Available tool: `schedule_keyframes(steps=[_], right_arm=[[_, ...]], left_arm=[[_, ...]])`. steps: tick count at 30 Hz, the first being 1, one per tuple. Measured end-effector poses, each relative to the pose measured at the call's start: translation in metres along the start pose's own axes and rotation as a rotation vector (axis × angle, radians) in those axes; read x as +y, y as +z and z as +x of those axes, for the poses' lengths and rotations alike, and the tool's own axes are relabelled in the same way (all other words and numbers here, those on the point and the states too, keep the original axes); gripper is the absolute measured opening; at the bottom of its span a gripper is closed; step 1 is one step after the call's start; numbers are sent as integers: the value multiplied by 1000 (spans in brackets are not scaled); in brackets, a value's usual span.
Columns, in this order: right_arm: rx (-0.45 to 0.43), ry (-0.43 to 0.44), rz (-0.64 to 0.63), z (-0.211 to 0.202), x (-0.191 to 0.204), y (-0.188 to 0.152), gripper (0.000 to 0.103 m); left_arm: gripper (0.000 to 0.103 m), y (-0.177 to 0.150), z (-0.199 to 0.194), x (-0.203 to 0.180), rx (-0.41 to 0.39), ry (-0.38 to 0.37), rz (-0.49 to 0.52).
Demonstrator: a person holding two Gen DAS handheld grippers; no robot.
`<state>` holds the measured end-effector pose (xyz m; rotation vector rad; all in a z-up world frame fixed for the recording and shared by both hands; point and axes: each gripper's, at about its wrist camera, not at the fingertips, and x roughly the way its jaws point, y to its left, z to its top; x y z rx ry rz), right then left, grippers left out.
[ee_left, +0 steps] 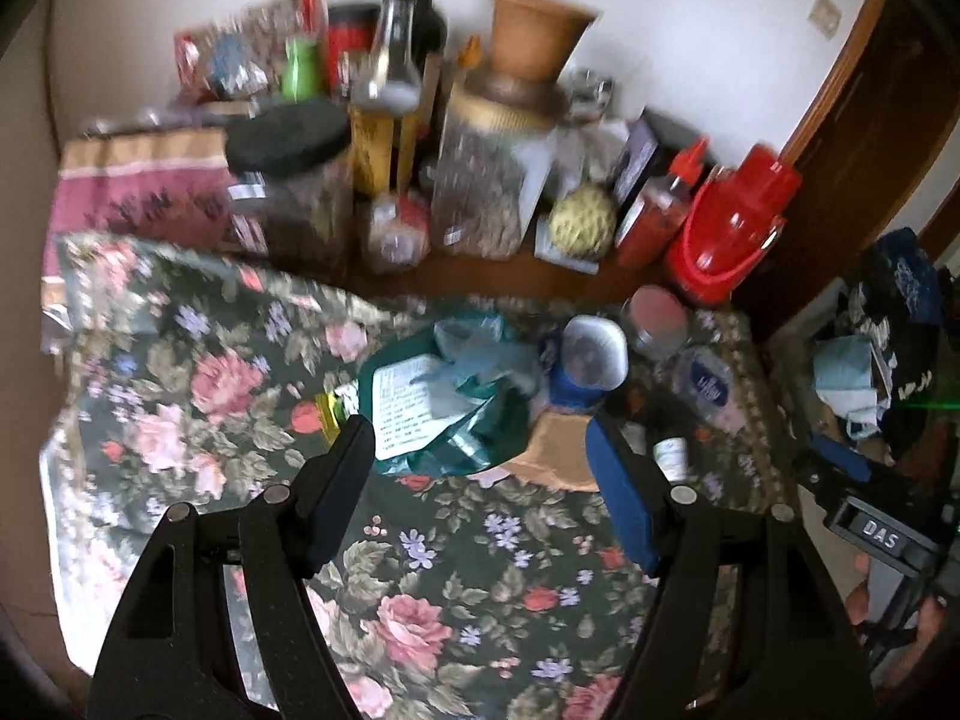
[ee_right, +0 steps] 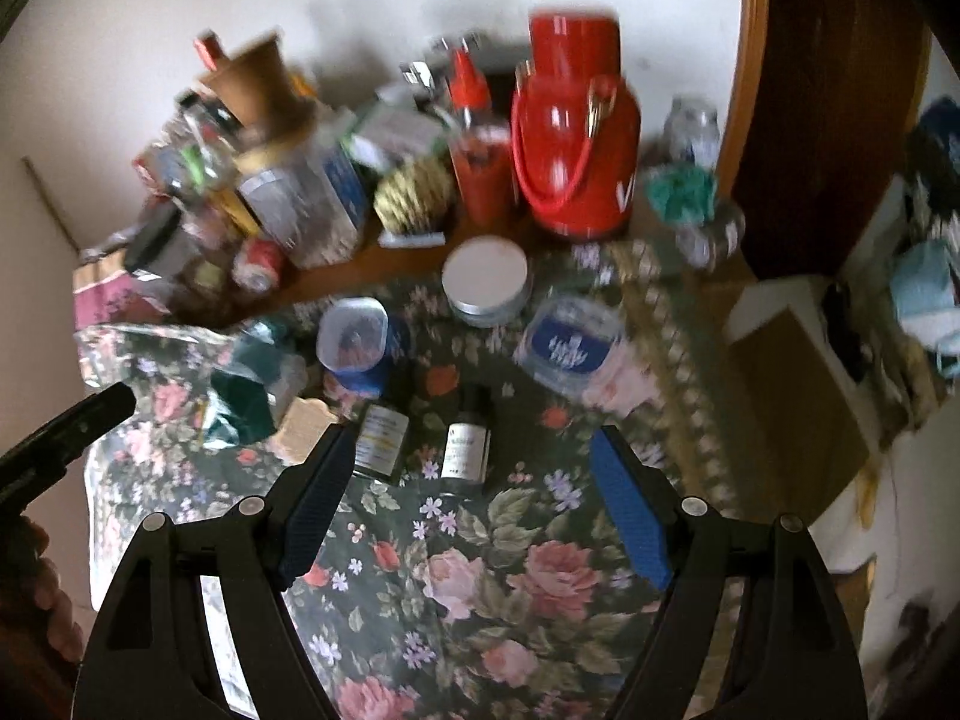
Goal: Collect trash
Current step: 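Grasp the green plastic bag with left tool while right grasps small clear bottle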
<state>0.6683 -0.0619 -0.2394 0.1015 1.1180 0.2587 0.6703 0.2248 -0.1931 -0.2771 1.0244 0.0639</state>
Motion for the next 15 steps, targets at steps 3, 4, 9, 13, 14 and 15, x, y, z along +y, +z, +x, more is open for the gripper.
schedule_keyframes(steps=[3, 4, 9, 13, 14, 15], right_arm=[[48, -13, 30, 27, 1, -5, 78], [59, -25, 39, 37, 2, -6, 78], [110, -39, 55, 70, 0, -10, 73], [142, -35, 67, 86, -1, -13, 56], [147, -37, 61, 88, -1, -14, 51], [152, -40, 49, 90, 0, -15, 49]], left_arm=[[72, 0, 29, 11, 62, -21, 8], [71, 0, 37, 12, 75, -30, 13], [59, 4, 64, 7, 91, -59, 64], [42, 8, 79, 0, 105, -75, 101], [39, 9, 82, -1, 109, -79, 109], [34, 9, 85, -3, 113, -80, 115]])
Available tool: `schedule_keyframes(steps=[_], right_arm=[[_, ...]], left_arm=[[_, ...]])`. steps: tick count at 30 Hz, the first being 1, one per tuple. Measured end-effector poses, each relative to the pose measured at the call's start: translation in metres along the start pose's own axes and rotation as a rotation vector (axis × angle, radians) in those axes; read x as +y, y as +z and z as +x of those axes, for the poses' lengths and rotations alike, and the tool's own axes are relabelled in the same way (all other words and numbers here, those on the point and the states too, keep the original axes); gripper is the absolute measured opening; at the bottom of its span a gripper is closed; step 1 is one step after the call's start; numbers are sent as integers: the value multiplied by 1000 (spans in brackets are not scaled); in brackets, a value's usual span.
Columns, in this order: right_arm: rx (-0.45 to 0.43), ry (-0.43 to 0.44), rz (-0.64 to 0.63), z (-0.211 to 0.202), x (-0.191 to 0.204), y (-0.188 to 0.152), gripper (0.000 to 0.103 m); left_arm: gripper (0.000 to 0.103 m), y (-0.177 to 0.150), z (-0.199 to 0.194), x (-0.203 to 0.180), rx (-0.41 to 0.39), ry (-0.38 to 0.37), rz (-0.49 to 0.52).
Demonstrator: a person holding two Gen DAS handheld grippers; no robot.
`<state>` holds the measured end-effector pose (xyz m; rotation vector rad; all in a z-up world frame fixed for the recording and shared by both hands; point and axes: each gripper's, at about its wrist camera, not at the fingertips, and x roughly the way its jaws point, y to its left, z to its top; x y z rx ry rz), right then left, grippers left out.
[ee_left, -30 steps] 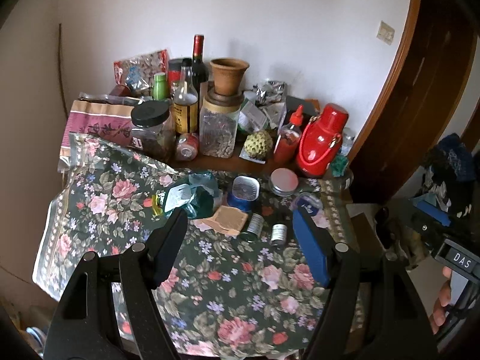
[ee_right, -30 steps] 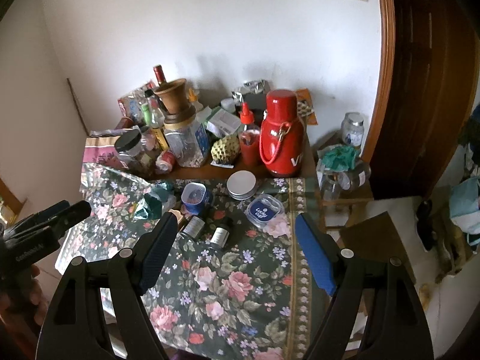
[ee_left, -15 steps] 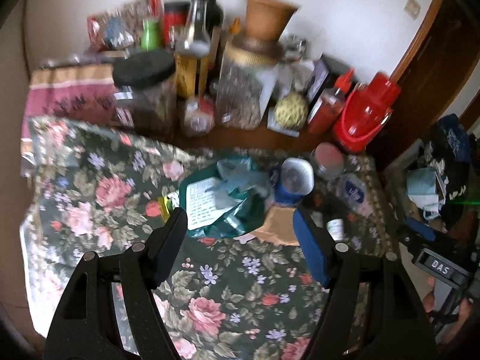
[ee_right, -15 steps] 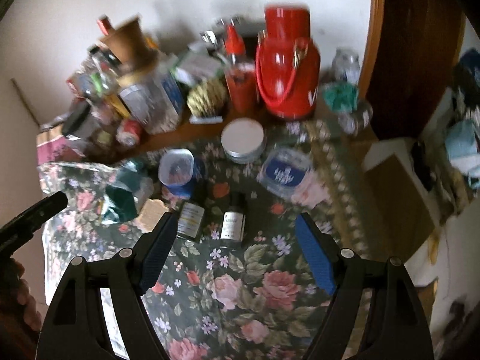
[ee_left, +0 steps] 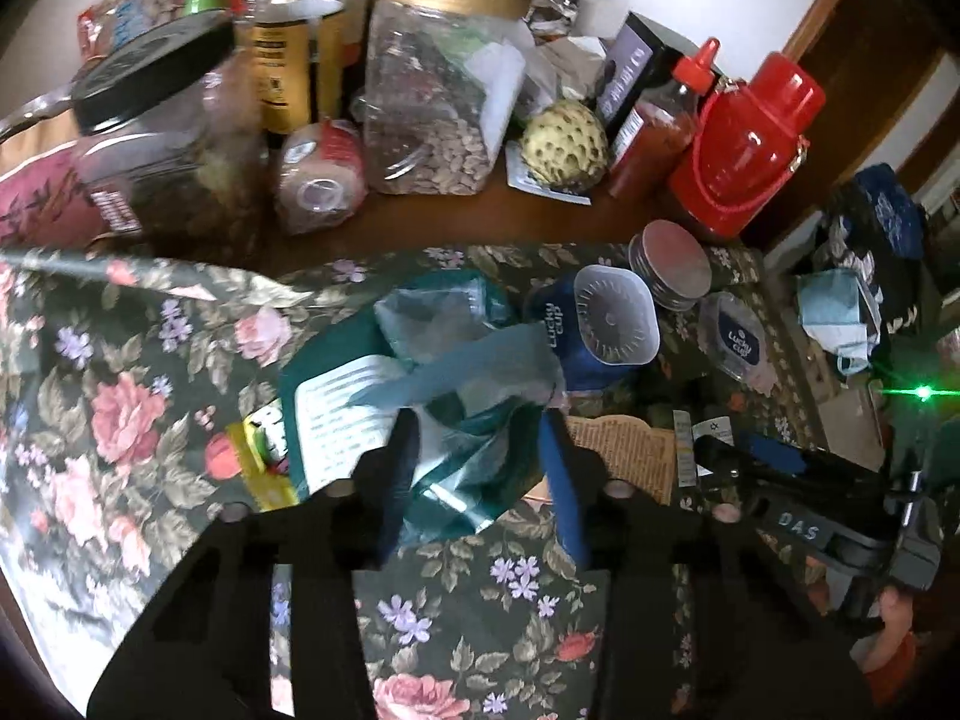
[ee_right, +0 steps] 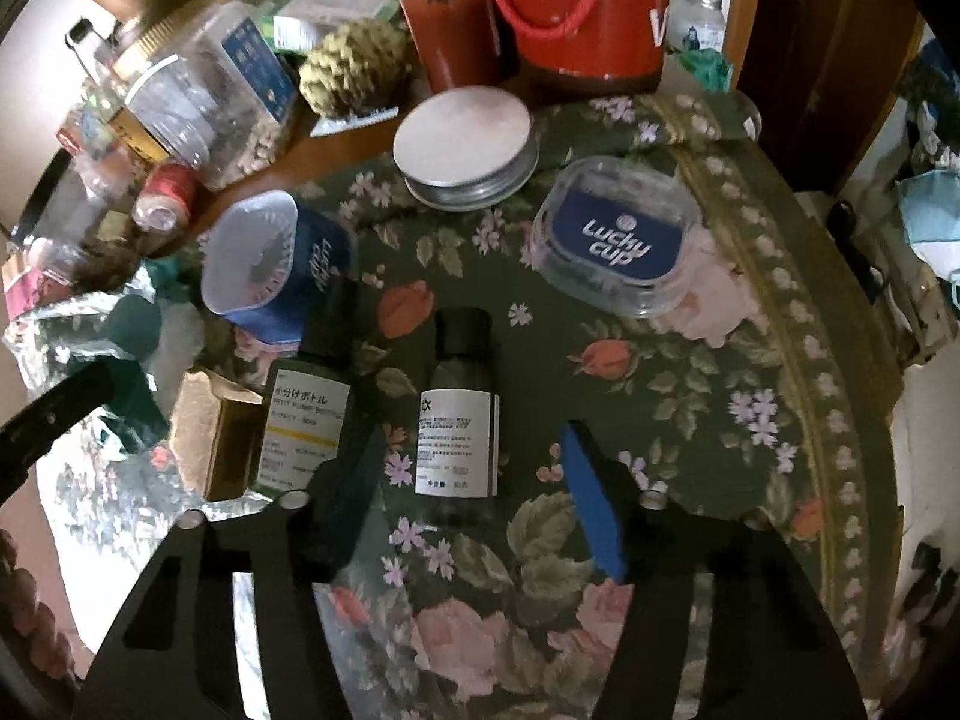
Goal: Collect trash
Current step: 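Grasp the green plastic bag with left tool while right grasps small clear bottle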
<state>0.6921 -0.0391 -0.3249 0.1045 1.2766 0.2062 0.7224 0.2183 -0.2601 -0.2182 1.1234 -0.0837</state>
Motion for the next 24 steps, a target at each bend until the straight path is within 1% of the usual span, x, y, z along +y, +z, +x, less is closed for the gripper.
schedule_keyframes(steps=[1, 2, 3, 4, 5, 7, 10, 13, 16, 19, 24], right_arm=[[3, -6, -11, 2, 1, 0, 45], [1, -21, -27, 3, 3, 0, 43], [-9, -35, -43, 3, 5, 0, 42], [-7, -41, -52, 6, 8, 0, 39], [-12, -53, -61, 5, 10, 0, 35], [-15, -58, -68, 6, 14, 1, 28], [-13, -50, -62, 4, 15, 3, 26], [-8, -34, -64, 2, 12, 1, 26], [-27, -28, -84, -9, 13, -2, 26], [-61, -9, -105, -32, 9, -2, 26], [-142, 40, -139, -83, 3, -7, 26]], left_arm=[[30, 0, 3, -1, 4, 2, 6], [29, 1, 5, -2, 9, 5, 8], [27, 1, 7, -2, 14, 4, 8], [24, 1, 9, -2, 17, 2, 5], [24, 1, 9, -2, 16, 1, -1], [20, 0, 7, -2, 11, 6, -7], [15, 0, 3, -2, 5, 18, -13], [13, -1, -7, -1, -9, 24, -28], [13, -2, -18, -2, -25, 22, -50], [12, -4, -36, -4, -59, 37, -64], [12, -8, -72, -18, -140, 53, -90]])
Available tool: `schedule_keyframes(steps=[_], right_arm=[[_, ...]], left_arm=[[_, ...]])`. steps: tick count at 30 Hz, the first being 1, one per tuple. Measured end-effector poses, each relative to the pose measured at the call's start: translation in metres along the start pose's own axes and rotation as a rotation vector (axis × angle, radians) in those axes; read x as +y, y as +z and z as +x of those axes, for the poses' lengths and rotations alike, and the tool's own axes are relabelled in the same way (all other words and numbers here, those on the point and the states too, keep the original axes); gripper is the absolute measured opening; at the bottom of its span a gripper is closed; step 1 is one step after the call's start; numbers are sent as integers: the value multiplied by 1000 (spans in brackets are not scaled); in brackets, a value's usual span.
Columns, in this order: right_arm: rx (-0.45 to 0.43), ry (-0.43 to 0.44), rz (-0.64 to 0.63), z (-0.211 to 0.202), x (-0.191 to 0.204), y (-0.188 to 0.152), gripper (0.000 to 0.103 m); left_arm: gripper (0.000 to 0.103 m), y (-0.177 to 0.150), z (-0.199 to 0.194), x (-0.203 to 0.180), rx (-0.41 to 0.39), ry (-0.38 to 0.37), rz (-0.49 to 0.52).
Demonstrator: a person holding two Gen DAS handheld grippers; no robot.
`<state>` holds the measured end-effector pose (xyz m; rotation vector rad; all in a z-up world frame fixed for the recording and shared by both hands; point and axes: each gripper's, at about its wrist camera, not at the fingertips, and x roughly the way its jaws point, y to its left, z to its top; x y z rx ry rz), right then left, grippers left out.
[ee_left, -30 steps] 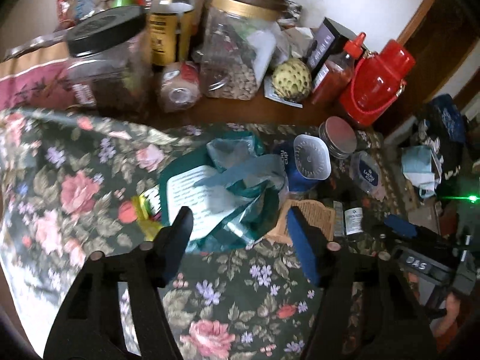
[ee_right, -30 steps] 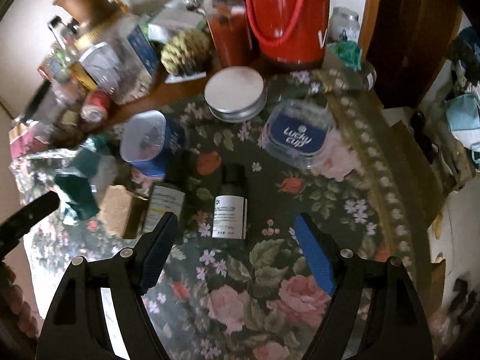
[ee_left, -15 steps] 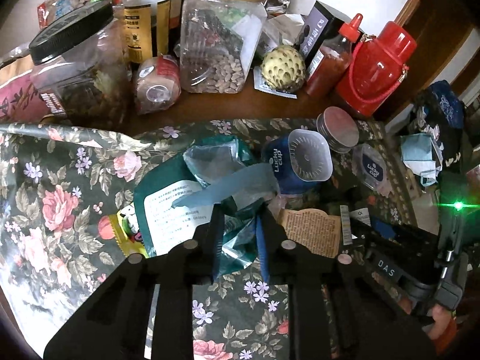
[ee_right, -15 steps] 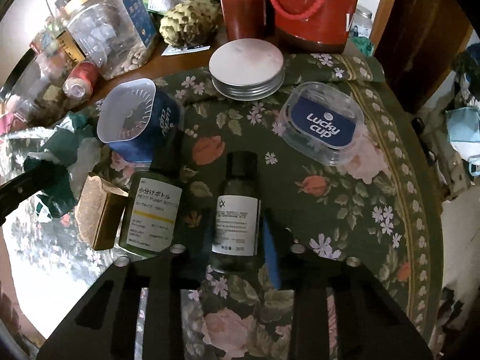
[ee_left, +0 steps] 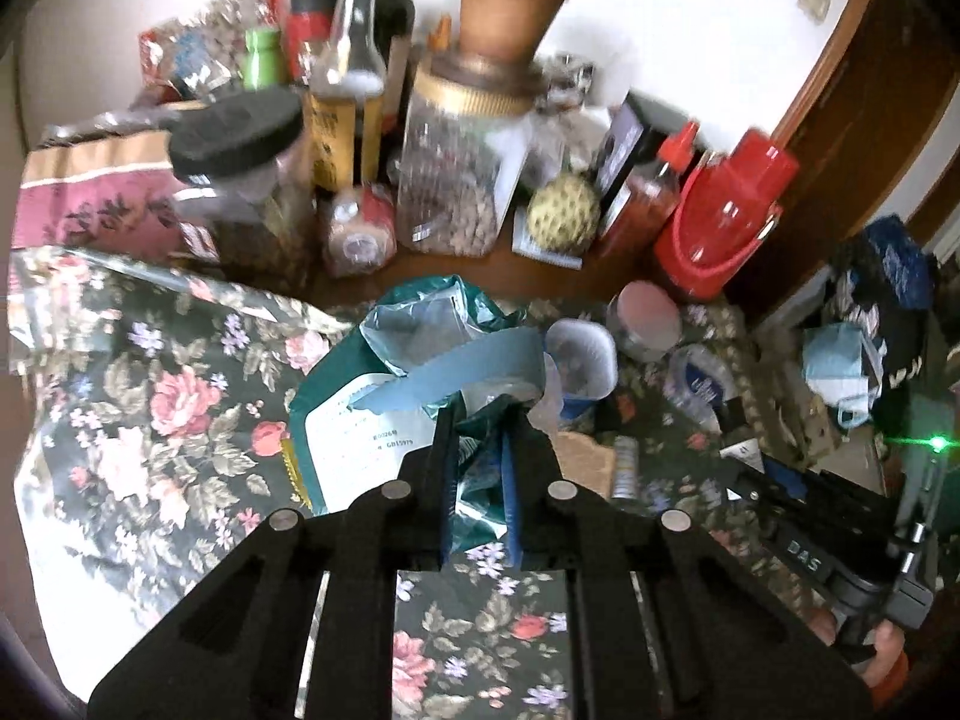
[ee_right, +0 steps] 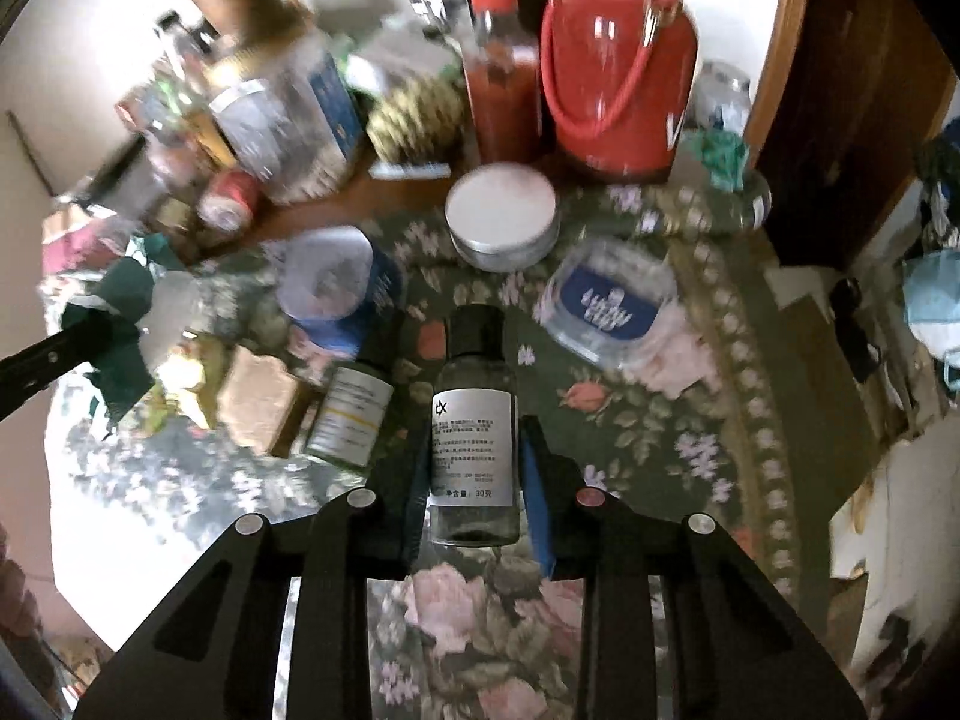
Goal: Collect trash
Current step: 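Grasp the green plastic bag with left tool while right grasps small clear bottle, then carry the green bag and small bottle down over the white bucket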
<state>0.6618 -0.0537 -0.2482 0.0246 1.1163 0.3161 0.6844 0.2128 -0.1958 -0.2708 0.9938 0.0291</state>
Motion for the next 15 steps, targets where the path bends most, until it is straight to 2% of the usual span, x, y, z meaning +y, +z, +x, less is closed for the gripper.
schedule_keyframes(steps=[7, 15], right_arm=[[-141, 73, -68, -66, -15, 3, 26], [-274, 170, -172, -140, -37, -6, 26]], left_arm=[[12, -13, -62, -38, -137, 4, -56], [12, -58, -140, -97, -284, 34, -111]])
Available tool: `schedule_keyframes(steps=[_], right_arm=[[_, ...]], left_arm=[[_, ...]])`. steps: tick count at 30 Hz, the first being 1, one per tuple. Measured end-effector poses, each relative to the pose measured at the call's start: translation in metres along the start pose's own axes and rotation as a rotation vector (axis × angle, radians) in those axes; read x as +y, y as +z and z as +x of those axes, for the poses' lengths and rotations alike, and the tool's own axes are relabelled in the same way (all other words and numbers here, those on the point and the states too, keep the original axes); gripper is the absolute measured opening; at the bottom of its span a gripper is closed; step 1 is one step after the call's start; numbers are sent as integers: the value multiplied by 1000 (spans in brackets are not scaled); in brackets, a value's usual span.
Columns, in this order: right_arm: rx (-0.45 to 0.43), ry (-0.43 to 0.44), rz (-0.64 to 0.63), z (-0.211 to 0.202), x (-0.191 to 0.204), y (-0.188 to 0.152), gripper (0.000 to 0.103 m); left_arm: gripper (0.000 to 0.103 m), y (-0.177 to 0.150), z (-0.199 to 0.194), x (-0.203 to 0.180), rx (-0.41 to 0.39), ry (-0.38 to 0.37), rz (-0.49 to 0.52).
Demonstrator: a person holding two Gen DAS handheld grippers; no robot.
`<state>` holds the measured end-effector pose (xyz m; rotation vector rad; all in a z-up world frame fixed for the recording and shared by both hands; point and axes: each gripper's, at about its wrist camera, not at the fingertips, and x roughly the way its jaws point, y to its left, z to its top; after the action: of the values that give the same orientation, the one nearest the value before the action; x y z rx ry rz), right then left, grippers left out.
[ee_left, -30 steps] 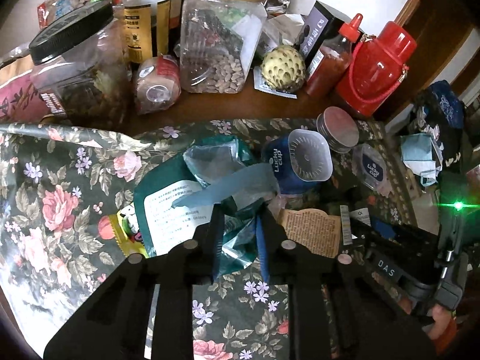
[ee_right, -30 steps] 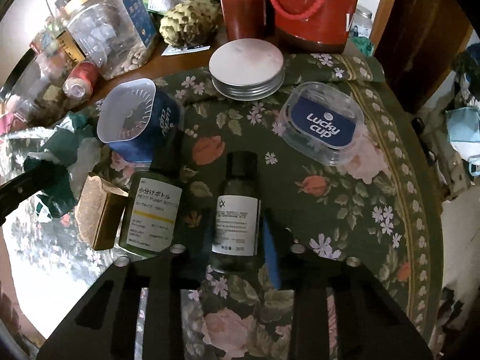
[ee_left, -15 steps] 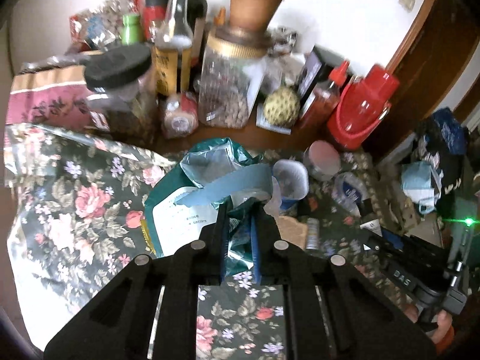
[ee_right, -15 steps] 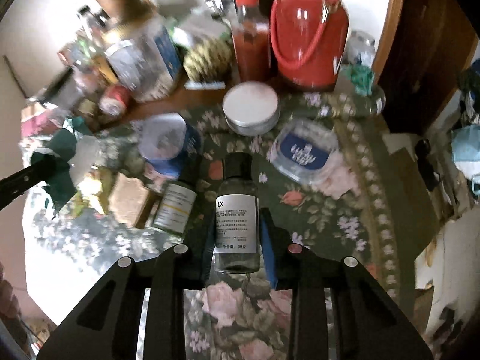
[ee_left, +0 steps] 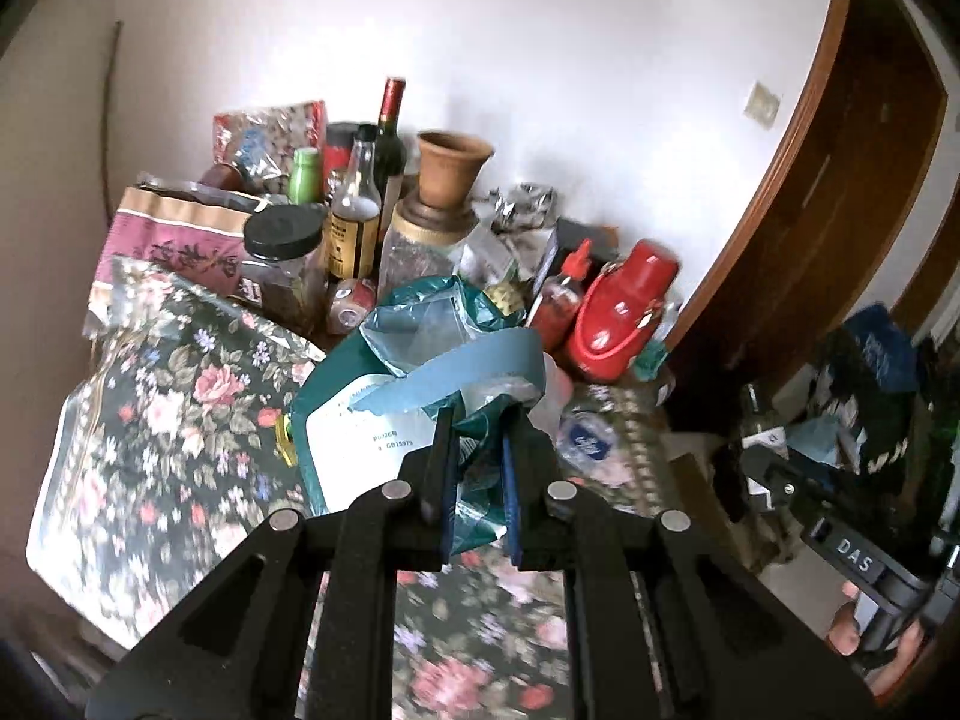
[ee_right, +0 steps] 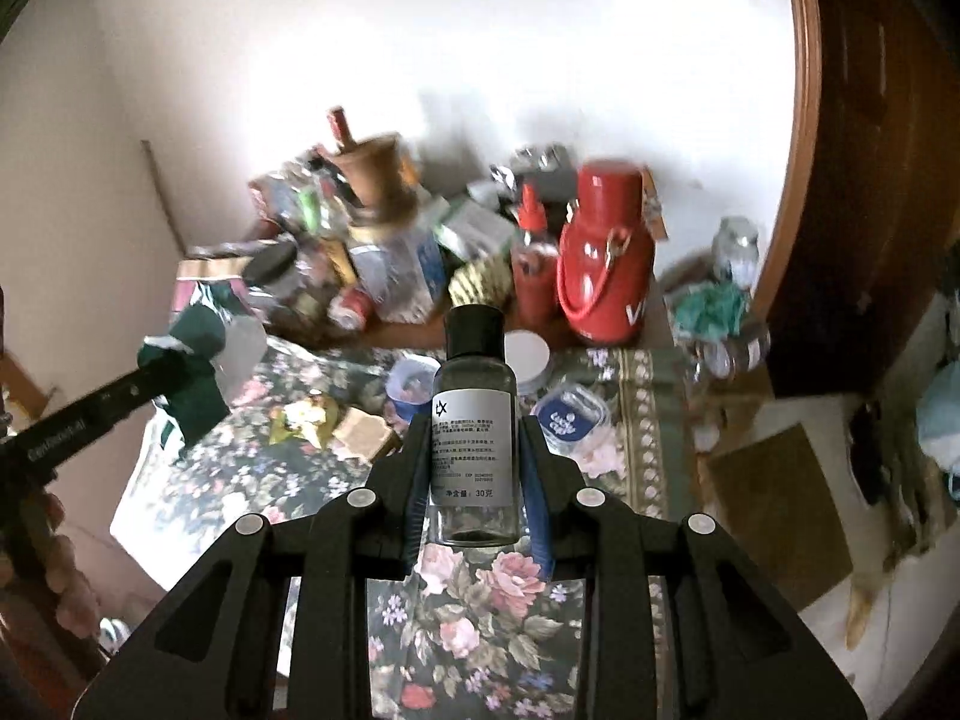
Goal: Collect trash
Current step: 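Carry the green bag and small bottle down over the white bucket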
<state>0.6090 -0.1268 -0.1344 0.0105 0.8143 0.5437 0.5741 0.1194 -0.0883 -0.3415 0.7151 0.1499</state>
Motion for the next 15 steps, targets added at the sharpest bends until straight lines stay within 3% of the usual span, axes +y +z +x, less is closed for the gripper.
schedule_keyframes(steps=[10, 15], right_arm=[[-68, 101, -42, -58, 7, -9, 26], [-113, 101, -51, -87, 24, -21, 26]], left_arm=[[12, -26, -86, -30, -129, 77, 23], [12, -41, -113, -29, -152, 63, 53]])
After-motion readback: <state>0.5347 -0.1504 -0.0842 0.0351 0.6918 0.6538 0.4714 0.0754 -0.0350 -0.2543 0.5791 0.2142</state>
